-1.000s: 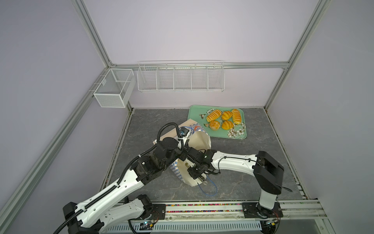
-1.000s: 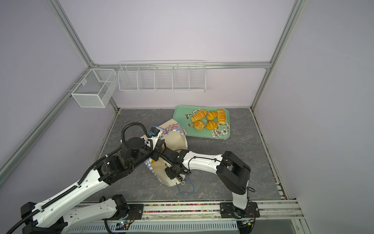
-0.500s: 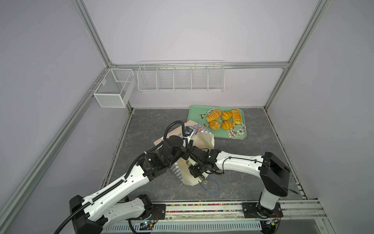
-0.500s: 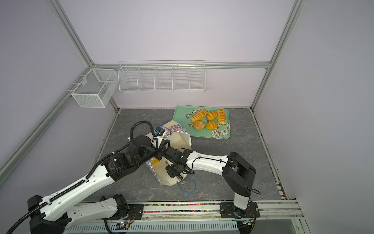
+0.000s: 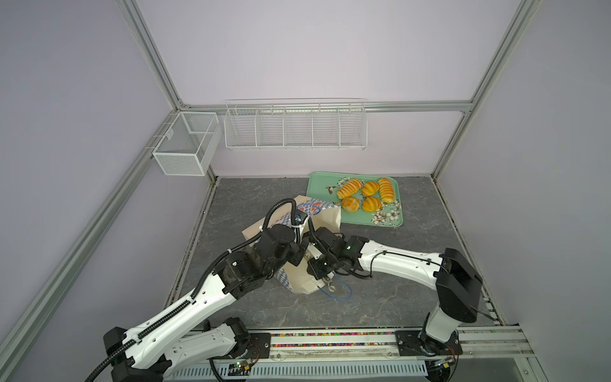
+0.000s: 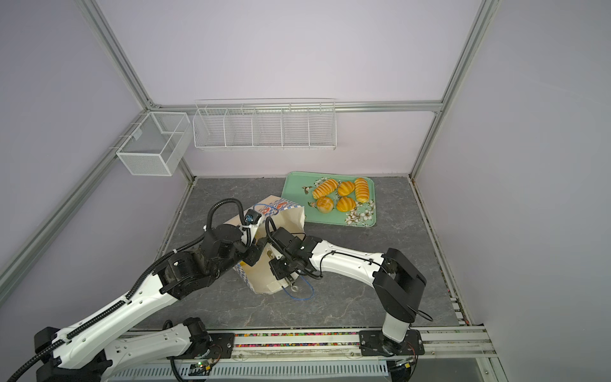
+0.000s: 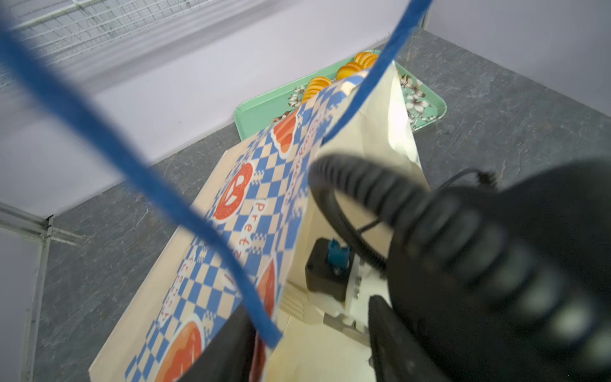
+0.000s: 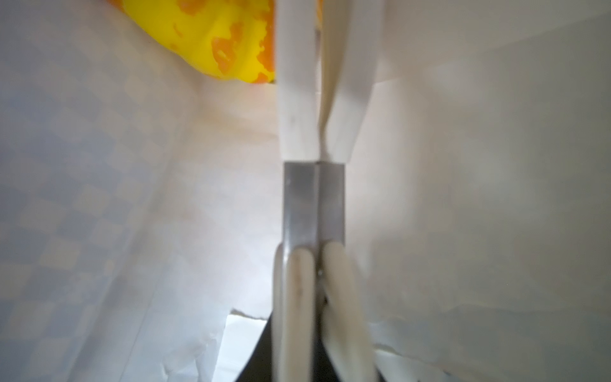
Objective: Take the fake bread out of the paper bag
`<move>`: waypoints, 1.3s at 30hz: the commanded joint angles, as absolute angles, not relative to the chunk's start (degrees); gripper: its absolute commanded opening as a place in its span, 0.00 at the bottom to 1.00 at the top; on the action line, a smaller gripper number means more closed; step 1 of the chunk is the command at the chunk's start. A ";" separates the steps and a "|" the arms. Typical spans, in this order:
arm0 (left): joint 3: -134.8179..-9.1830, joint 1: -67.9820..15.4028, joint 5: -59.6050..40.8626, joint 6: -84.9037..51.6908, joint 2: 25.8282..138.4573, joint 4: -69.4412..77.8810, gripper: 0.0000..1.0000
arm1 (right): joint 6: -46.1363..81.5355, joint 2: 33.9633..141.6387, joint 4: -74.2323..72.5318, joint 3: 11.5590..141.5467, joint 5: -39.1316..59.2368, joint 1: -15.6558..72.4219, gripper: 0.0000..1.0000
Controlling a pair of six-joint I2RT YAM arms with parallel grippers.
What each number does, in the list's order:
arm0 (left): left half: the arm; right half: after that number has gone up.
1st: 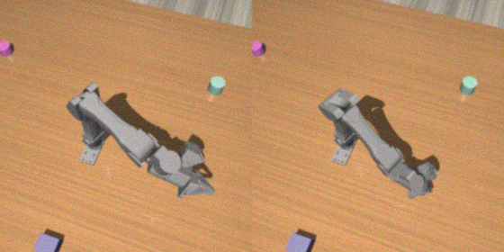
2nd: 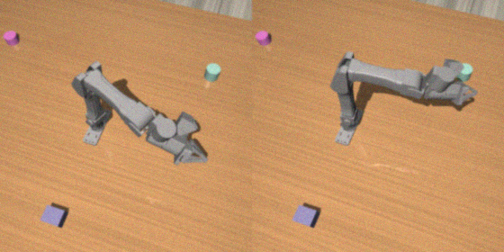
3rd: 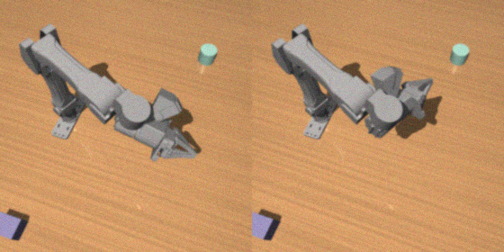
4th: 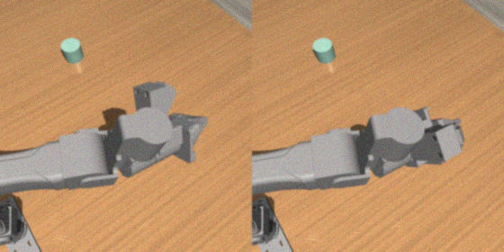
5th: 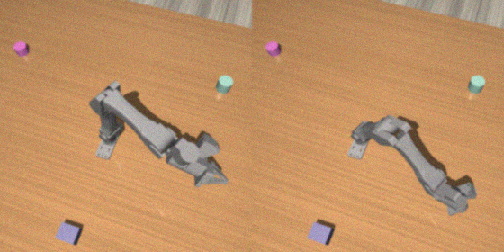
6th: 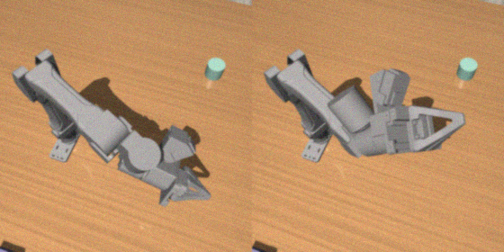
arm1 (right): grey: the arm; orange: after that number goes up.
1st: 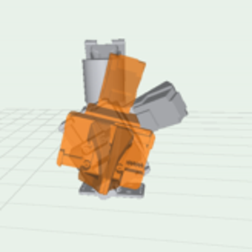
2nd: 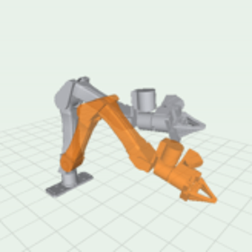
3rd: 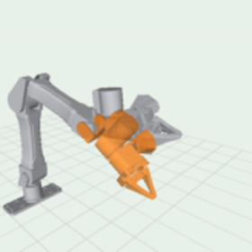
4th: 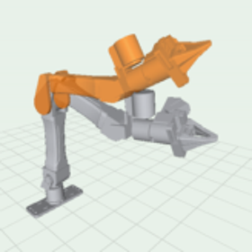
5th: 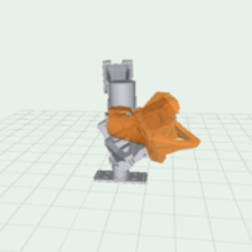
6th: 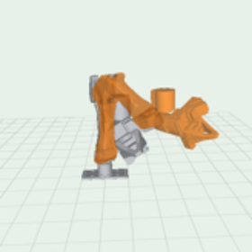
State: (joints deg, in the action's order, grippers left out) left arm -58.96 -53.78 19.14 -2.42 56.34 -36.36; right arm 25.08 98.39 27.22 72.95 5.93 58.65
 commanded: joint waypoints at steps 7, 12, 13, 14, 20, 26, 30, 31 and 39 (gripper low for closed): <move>-62.86 -56.75 30.31 -8.04 57.69 -50.23 0.48 | 24.47 96.19 25.87 76.29 7.60 57.29 0.07; -64.28 -58.24 35.91 -8.43 59.93 -52.56 0.24 | 24.74 95.60 27.72 75.70 6.84 57.01 0.07; -64.91 -58.57 37.52 -8.44 60.68 -53.33 0.15 | 24.63 95.22 28.77 75.53 6.33 56.95 0.07; -65.62 -58.84 38.79 -8.36 61.39 -53.95 0.09 | 24.48 94.66 29.83 75.34 5.88 56.78 0.07; -71.10 -59.50 47.01 -5.19 65.21 -55.95 0.00 | 24.99 87.80 33.38 68.82 3.42 56.80 0.07; -76.82 -60.52 51.69 1.18 70.03 -55.10 0.00 | 27.38 82.46 30.23 60.99 0.92 57.15 0.07; -82.97 -62.62 57.37 6.35 74.30 -55.80 0.00 | 27.26 82.52 27.97 58.12 -0.19 57.14 0.07; -84.67 -63.43 58.96 7.88 75.35 -55.60 0.00 | 27.16 82.70 27.12 57.52 -0.48 57.23 0.07; -94.57 -70.74 72.53 20.43 82.88 -49.99 0.00 | 26.44 82.01 19.80 54.37 -3.93 57.27 0.07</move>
